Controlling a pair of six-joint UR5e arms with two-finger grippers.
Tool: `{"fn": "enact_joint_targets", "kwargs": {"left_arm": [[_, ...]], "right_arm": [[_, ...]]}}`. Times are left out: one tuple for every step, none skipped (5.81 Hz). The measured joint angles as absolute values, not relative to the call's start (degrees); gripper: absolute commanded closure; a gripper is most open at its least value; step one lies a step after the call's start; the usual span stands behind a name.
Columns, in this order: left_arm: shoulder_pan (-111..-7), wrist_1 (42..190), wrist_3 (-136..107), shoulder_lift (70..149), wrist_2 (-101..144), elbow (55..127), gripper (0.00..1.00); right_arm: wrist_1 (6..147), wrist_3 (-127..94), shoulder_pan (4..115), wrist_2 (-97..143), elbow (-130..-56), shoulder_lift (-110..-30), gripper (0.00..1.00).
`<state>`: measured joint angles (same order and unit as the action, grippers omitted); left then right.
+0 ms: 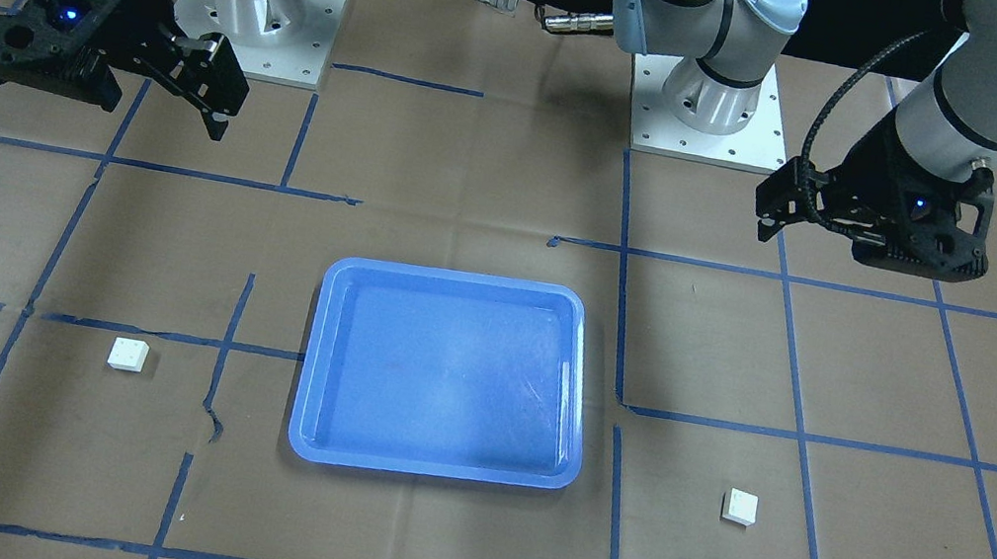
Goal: Assemble white blocks and place on blue tray
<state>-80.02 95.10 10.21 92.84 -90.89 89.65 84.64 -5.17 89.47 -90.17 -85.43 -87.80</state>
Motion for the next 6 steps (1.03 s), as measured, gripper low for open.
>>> {"fn": "enact_joint_targets", "kwargs": {"left_arm": [[-79.41,93.11,10.21,94.61,-90.74,89.48,0.01],[-78.97,92.08,11.03,95.63,-90.85,89.76,0.01],[-78.62,90.35,13.55,96.22,-90.98,90.64,0.01],[-78.46,88.42,16.06,96.56,-91.22,91.27,0.01],[-78.29,87.62,16.98,97.06,-93.4,91.68,0.01],[-77.96,86.17,17.06,99.1,-96.43,91.61,0.01]], "right_arm": [[84.64,-1.51,89.47,-90.2,-85.5,-87.78,0.0],[84.64,7.52,89.45,-90.43,-85.56,-87.7,0.0],[84.66,18.04,89.09,-90.81,-85.59,-87.59,0.0],[85.05,27.66,88.44,-90.98,-85.6,-87.29,0.0],[86.36,39.02,87.31,-90.9,-85.6,-86.66,0.0],[87.81,48.52,85.55,-90.61,-85.6,-85.69,0.0]]}}
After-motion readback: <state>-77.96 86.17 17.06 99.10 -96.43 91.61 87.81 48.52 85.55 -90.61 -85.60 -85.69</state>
